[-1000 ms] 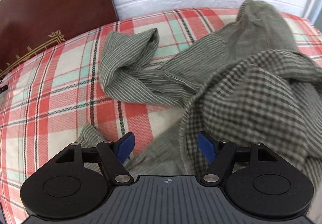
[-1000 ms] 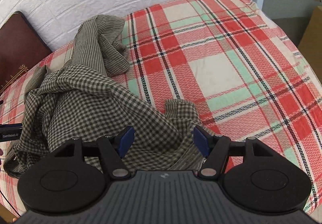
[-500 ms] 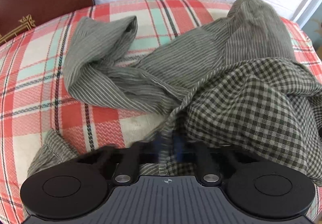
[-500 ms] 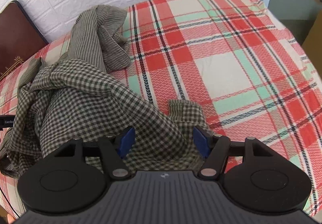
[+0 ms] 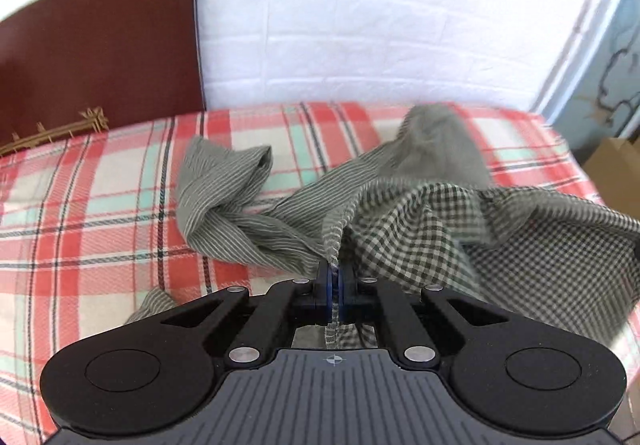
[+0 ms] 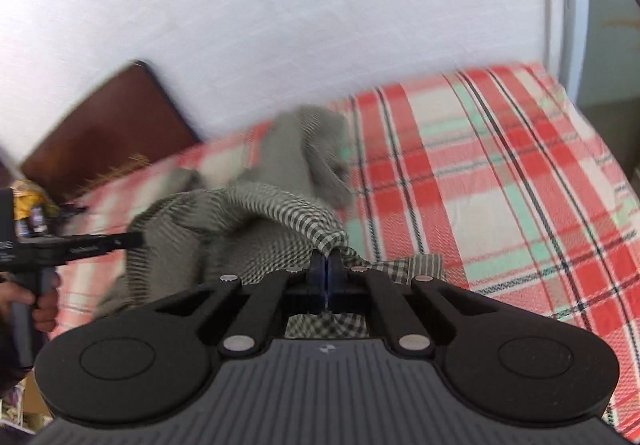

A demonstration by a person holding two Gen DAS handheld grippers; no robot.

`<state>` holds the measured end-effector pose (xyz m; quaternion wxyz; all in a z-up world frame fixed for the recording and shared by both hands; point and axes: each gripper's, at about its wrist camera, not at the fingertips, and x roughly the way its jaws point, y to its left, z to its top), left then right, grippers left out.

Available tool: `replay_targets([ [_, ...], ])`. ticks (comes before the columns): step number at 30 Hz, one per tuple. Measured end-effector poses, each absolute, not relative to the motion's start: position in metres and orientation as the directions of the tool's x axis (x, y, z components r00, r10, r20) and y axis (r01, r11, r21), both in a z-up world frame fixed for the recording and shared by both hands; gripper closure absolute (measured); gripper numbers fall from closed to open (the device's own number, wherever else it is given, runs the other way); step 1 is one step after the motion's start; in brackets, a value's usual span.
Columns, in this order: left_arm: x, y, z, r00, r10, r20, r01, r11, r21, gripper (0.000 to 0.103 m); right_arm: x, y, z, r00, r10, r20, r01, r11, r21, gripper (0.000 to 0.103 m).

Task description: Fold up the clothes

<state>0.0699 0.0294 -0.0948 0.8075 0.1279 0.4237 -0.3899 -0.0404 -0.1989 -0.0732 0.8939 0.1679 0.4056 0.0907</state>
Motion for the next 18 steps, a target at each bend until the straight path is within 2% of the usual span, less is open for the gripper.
replay_targets([
  [6, 0.030, 0.062, -0.088, 0.320, -0.496, -0.807, 0.741, 0.662, -0.113, 0.103, -0.079, -0.217, -0.073, 0.613, 0.331, -0.718, -0.027, 0.916, 0.399, 0.102],
  [18, -0.045, 0.078, -0.145, 0.174, -0.388, -0.905, 0.731, 0.667, -0.145, 0.103, -0.119, -0.254, -0.163, 0.423, 0.260, -0.868, 0.157, 0.922, 0.353, 0.102],
])
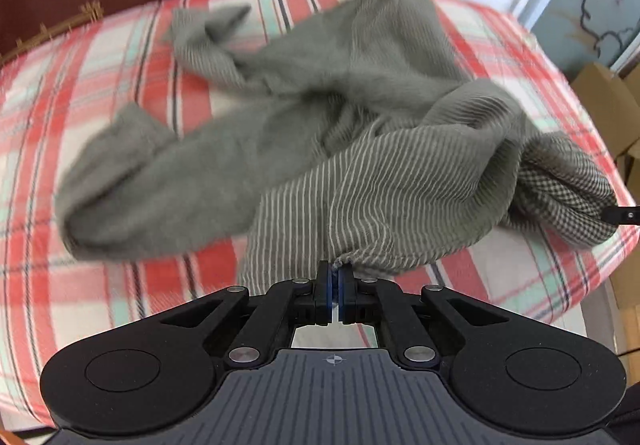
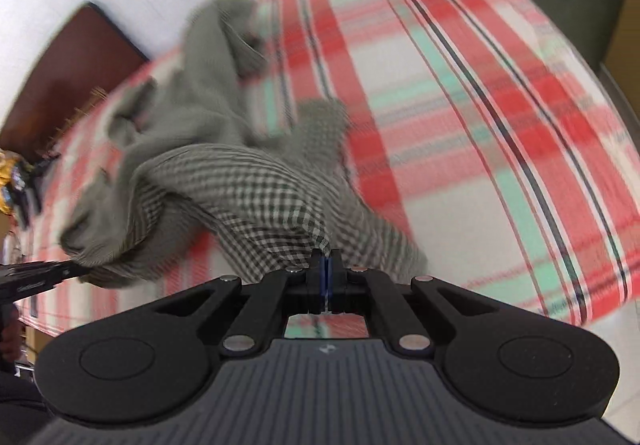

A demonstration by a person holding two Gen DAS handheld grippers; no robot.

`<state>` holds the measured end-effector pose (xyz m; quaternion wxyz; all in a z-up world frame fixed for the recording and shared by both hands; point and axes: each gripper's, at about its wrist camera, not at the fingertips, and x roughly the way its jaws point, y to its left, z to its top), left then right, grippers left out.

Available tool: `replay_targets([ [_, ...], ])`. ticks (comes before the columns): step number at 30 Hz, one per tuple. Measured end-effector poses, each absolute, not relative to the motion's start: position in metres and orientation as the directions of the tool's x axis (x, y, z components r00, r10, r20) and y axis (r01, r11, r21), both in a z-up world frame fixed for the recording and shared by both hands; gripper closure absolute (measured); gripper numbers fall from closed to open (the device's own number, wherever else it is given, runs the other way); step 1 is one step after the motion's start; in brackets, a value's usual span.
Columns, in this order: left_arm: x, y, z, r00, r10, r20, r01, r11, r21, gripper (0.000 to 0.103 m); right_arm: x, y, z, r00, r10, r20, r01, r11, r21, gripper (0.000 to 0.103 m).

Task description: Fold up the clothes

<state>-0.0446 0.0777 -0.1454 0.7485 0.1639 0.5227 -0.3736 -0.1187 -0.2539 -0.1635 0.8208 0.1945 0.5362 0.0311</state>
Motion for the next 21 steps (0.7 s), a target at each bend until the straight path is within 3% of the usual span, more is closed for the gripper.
replay_targets([
  [5, -0.047, 0.074, -0.170, 0.165, -0.346, -0.923, 0.708, 0.693, -0.133, 0.103, -0.121, -0.256, -0.200, 0.339, 0.241, -0.909, 0.189, 0.929, 0.317, 0.101],
  [6, -0.046, 0.073, -0.174, 0.160, -0.335, -0.928, 0.703, 0.699, -0.131, 0.094, -0.120, -0.255, -0.205, 0.324, 0.238, -0.916, 0.194, 0.931, 0.310, 0.097],
  [7, -0.046, 0.073, -0.176, 0.158, -0.326, -0.932, 0.699, 0.703, -0.128, 0.076, -0.119, -0.253, -0.207, 0.314, 0.232, -0.920, 0.192, 0.934, 0.301, 0.094],
  [8, -0.045, 0.073, -0.177, 0.158, -0.318, -0.935, 0.696, 0.708, -0.123, 0.075, -0.118, -0.251, -0.204, 0.316, 0.223, -0.922, 0.180, 0.940, 0.289, 0.092],
  [9, -0.046, 0.075, -0.173, 0.168, -0.318, -0.933, 0.694, 0.710, -0.117, 0.071, -0.117, -0.249, -0.198, 0.324, 0.211, -0.922, 0.164, 0.948, 0.274, 0.080],
  [10, -0.045, 0.079, -0.166, 0.173, -0.331, -0.928, 0.693, 0.710, -0.124, 0.062, -0.117, -0.248, -0.189, 0.339, 0.198, -0.920, 0.151, 0.954, 0.260, 0.056],
  [12, -0.043, 0.087, -0.151, 0.186, -0.368, -0.911, 0.691, 0.708, -0.145, 0.046, -0.117, -0.249, -0.167, 0.387, 0.170, -0.906, 0.128, 0.963, 0.236, 0.034],
  [16, -0.032, 0.097, -0.117, 0.229, -0.427, -0.874, 0.704, 0.694, -0.155, 0.040, -0.114, -0.249, -0.118, 0.491, 0.153, -0.858, 0.075, 0.973, 0.217, 0.036],
  [21, -0.003, 0.084, -0.096, 0.335, -0.437, -0.835, 0.693, 0.715, -0.096, 0.033, -0.078, -0.218, -0.078, 0.576, 0.238, -0.782, -0.054, 0.966, 0.254, 0.036],
])
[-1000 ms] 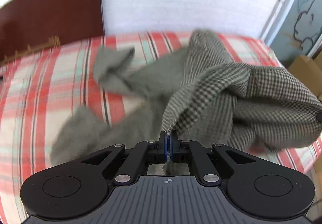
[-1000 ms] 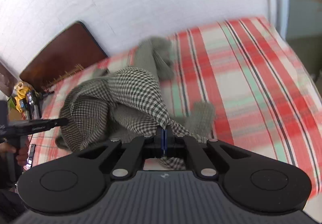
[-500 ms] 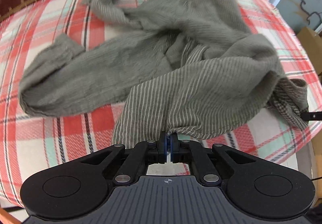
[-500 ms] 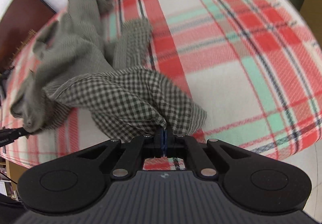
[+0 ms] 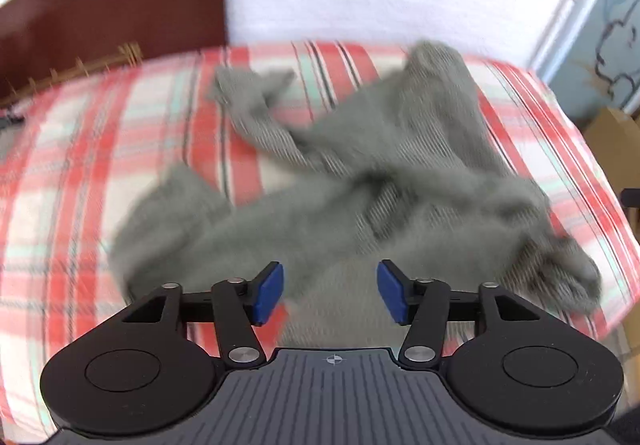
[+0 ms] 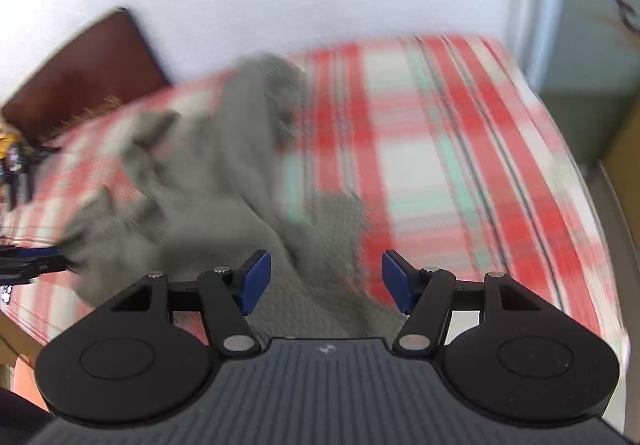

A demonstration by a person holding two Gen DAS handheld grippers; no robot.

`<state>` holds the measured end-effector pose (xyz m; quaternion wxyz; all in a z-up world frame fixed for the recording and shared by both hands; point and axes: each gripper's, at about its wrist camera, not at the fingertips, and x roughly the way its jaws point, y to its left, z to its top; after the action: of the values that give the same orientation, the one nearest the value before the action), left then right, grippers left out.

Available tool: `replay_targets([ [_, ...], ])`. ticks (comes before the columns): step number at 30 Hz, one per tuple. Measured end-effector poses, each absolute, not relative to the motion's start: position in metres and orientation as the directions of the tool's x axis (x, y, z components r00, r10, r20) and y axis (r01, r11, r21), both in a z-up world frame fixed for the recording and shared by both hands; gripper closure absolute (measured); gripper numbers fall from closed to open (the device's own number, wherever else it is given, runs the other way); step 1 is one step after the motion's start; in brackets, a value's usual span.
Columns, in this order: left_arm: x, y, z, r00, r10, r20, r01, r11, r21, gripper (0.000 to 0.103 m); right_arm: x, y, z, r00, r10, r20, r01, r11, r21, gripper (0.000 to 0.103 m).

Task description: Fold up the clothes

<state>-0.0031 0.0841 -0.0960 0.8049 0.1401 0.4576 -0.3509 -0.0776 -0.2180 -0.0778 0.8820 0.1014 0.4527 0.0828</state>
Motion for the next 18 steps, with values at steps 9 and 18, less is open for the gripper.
replay_targets([
  [9, 0.056, 0.034, -0.127, 0.338, -0.413, -0.845, 0.729, 0.683, -0.042, 0.033, 0.039, -0.096, -0.080, 0.493, 0.416, -0.764, -0.336, 0.901, 0.274, 0.039],
  [18, 0.093, 0.022, -0.168, 0.262, -0.412, -0.873, 0.773, 0.631, -0.067, 0.033, 0.131, -0.019, -0.125, 0.354, 0.384, -0.852, -0.402, 0.886, 0.232, 0.039],
])
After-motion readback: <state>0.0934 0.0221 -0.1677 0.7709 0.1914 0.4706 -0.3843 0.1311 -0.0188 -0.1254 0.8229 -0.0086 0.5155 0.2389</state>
